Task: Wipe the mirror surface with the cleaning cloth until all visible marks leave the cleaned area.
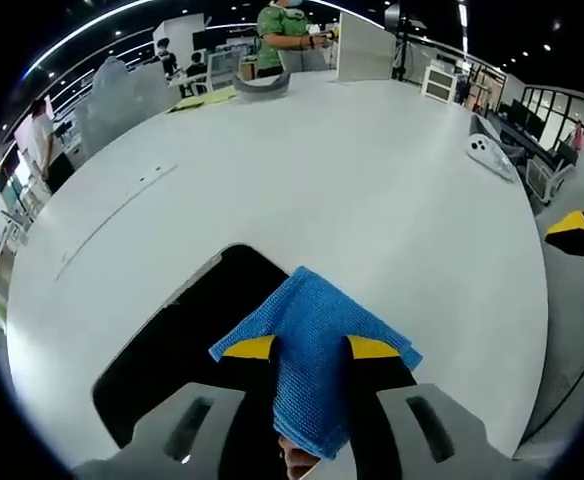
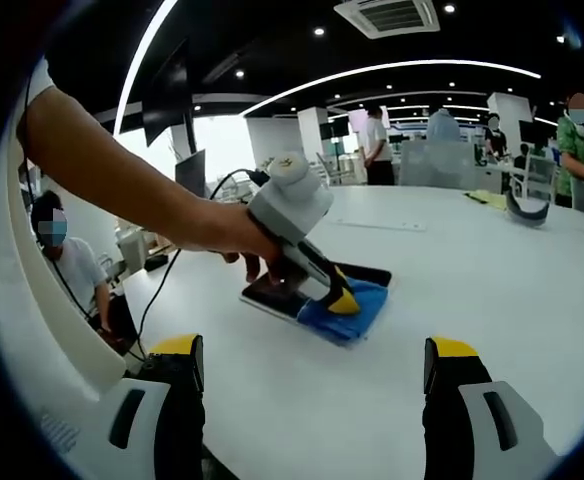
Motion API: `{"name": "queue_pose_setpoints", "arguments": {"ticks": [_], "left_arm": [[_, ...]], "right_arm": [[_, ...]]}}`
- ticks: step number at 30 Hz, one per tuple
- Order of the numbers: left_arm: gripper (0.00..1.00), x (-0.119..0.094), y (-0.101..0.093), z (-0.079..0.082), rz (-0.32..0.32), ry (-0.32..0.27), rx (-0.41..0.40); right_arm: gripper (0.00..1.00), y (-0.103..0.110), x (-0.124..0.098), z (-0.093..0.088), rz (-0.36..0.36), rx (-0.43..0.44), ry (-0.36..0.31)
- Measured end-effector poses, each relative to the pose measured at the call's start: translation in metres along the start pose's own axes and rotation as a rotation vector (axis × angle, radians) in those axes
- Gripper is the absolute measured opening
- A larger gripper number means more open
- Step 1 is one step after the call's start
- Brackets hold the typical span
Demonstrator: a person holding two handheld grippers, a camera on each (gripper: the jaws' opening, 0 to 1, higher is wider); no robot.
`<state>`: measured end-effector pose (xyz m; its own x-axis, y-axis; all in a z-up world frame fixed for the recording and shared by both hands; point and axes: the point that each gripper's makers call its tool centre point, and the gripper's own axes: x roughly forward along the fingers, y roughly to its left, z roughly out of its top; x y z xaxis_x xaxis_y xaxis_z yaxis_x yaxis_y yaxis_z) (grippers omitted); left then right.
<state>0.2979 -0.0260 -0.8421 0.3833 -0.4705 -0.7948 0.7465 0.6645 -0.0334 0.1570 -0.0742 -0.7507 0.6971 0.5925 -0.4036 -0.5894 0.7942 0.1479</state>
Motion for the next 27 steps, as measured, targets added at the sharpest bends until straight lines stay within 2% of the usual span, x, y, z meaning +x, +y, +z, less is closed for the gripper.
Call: {"name": "queue_pose_setpoints", "arguments": {"ticks": [27], "left_arm": [[0.24, 0.009, 0.02, 0.012, 0.016, -0.006, -0.032]], "right_arm": [[0.91, -0.012, 0.002, -0.004, -0.018, 0.025, 0.005]]}}
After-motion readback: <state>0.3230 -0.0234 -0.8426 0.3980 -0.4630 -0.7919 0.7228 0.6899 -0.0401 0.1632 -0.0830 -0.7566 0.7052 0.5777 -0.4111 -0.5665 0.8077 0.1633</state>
